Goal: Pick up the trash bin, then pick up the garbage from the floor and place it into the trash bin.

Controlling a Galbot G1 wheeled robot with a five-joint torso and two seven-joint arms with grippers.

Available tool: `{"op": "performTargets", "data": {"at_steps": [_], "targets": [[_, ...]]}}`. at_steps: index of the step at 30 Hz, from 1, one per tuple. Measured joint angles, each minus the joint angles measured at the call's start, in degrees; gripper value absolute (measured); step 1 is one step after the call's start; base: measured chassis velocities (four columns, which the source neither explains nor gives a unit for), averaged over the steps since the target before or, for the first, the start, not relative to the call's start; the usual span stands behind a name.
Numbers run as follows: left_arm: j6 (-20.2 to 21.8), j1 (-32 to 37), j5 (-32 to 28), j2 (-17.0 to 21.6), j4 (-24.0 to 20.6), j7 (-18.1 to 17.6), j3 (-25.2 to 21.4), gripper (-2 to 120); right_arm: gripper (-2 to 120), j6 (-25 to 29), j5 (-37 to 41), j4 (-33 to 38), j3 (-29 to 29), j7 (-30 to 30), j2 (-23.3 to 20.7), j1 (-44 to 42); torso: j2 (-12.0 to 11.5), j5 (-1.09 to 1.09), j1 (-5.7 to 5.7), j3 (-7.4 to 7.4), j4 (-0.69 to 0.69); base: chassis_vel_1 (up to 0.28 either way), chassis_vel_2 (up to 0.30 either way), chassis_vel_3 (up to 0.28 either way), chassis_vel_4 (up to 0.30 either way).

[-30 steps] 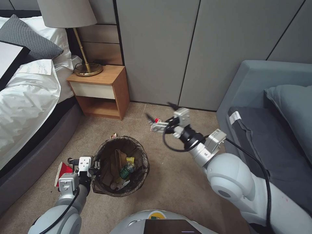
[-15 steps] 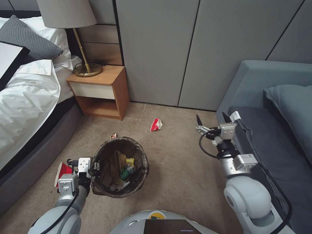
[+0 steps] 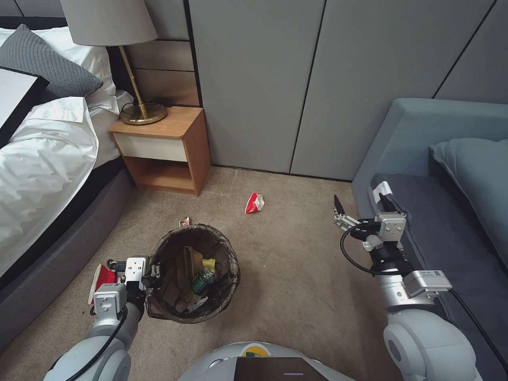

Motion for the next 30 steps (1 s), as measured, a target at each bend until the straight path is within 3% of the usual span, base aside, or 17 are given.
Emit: {"op": "performTargets", "data": {"at_steps": [30], "targets": [[0.01,0.46,0.15,-0.3,0.0,-0.01,-0.01,5,100,-0.13,0.31,-1.73,-0.9,0.42,-0.03,0.17,0.0,0.0,0.0,0.0,-0.01,-0.024,0.027,0.028,-0.025]]}}
